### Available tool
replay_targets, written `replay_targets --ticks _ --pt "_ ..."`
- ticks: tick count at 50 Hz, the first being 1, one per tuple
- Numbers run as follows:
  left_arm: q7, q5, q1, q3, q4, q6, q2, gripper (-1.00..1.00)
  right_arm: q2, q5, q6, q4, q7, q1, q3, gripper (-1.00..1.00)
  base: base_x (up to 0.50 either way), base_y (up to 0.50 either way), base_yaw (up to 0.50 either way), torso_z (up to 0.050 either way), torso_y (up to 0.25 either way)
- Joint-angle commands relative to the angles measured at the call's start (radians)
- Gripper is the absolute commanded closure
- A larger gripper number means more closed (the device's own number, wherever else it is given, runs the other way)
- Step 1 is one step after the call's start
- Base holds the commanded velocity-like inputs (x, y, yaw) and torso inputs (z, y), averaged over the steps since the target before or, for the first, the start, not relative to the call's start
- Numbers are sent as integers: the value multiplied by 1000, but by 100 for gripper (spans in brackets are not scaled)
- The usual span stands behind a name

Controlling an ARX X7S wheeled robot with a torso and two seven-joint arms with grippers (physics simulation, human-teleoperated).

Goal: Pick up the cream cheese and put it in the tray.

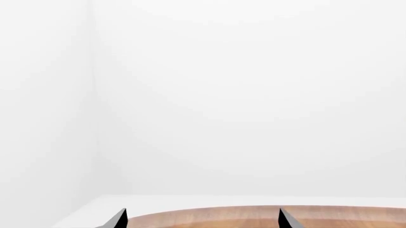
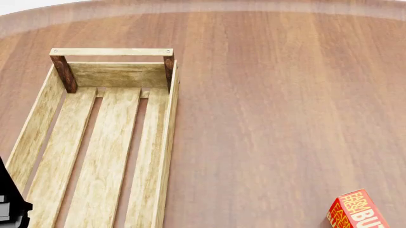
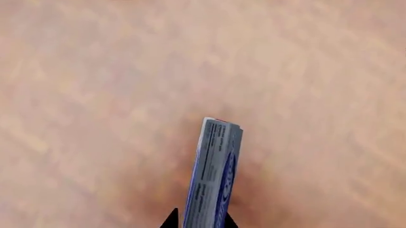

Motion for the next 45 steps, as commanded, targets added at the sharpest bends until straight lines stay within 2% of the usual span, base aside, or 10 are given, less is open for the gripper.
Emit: replay_targets --ticks 1,8,13,18,27,45 --pt "-14 -10 -1 5 -2 1 -11 -100 5 10 -2 1 7 -1 -7 100 0 0 0 0 0" --pt "-23 -17 -3 5 3 -2 -18 -100 14 0 -6 -63 36 -17 -14 100 0 0 0 0 0" --pt "-28 -21 -5 7 1 -2 -23 -100 53 -42 5 -215 80 -39 -34 100 0 0 0 0 2" --pt "-33 -23 -2 9 0 2 -28 -100 76 -1 9 -376 135 -66 -11 100 0 0 0 0 0" --pt "-43 -30 2 12 6 2 -35 -100 112 27 32 -535 192 -78 0 100 0 0 0 0 0" --pt "-59 -42 -7 19 -2 2 -49 -100 129 40 78 -698 220 -63 46 100 0 0 0 0 0"
